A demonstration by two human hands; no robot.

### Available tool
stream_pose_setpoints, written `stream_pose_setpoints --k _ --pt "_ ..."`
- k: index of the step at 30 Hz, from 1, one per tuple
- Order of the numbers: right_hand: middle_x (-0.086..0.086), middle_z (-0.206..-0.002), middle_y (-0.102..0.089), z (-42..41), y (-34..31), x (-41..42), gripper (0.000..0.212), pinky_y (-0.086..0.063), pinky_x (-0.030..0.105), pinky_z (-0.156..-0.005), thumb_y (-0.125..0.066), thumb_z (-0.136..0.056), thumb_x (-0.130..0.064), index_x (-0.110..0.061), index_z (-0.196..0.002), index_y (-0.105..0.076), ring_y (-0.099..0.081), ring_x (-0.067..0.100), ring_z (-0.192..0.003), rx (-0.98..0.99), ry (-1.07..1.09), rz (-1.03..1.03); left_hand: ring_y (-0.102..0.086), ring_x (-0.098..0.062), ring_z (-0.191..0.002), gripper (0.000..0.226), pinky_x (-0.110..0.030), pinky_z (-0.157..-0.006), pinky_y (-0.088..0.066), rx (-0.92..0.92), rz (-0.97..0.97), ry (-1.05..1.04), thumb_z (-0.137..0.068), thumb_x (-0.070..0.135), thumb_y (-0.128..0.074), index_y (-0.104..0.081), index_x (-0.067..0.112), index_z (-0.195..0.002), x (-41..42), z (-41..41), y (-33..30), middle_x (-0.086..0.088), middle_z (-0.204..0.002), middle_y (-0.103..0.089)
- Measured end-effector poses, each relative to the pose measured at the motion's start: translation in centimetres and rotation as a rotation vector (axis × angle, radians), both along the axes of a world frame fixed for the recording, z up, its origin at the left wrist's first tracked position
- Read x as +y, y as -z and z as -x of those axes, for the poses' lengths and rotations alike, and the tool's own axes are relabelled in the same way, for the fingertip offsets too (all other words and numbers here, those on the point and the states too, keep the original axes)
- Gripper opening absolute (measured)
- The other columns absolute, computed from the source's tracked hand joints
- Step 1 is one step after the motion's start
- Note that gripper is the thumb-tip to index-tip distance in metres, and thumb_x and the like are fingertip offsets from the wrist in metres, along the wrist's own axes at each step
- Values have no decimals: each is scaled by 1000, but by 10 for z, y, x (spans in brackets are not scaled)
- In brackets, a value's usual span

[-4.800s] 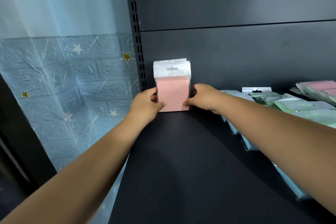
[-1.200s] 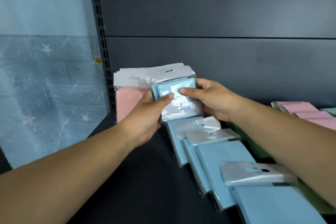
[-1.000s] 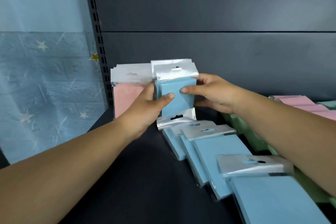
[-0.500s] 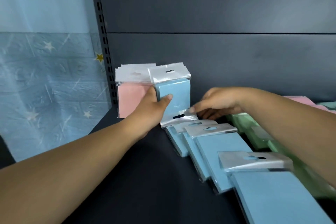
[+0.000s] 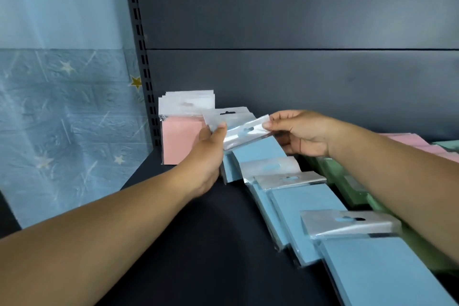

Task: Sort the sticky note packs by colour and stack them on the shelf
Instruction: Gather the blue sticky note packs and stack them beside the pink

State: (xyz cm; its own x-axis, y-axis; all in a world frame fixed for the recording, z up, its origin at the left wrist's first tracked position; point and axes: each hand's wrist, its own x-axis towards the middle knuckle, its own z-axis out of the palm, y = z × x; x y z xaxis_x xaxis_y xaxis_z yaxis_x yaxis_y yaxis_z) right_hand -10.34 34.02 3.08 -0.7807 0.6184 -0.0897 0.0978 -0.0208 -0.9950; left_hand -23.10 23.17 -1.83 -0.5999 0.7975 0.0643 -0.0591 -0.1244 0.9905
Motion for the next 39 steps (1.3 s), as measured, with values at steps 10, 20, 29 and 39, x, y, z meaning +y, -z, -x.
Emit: stream_pose_setpoints --k 10,20,29,39 --pt "4 -70 -58 22 16 -10 12 -52 22 -55 -58 -88 -5 -9 -78 -54 -57 13 -60 331 199 22 -53 -17 -119 62 -40 -104 -42 252 -68 75 -79 10 -69 -32 25 -127 -7 -4 2 1 -129 -54" --pt "0 -99 -72 -4 6 8 55 -55 20 -77 -83 -51 -5 -15 -102 -64 -69 13 -91 126 -361 -87 -47 -4 -112 44 -21 -97 -36 591 8 114 -89 14 -59 -30 34 -116 -18 -8 -8 18 -111 -50" --pt "-1 -90 -70 -6 5 6 31 -57 19 -73 -66 -67 -3 -15 -95 -61 -69 9 -79 146 -177 -85 -54 -10 -100 42 -25 -87 -44 429 10 -94 -90 14 -58 -41 13 -128 -10 -7 -4 8 -106 -53" --pt "-5 -95 -64 -4 16 9 25 -50 10 -71 -65 -82 -1 -13 -104 -61 -61 8 -86 -255 -85 -461 -52 -18 -118 42 -21 -94 -36 748 200 -99 -97 16 -43 -41 24 -138 -2 -8 2 2 -129 -56"
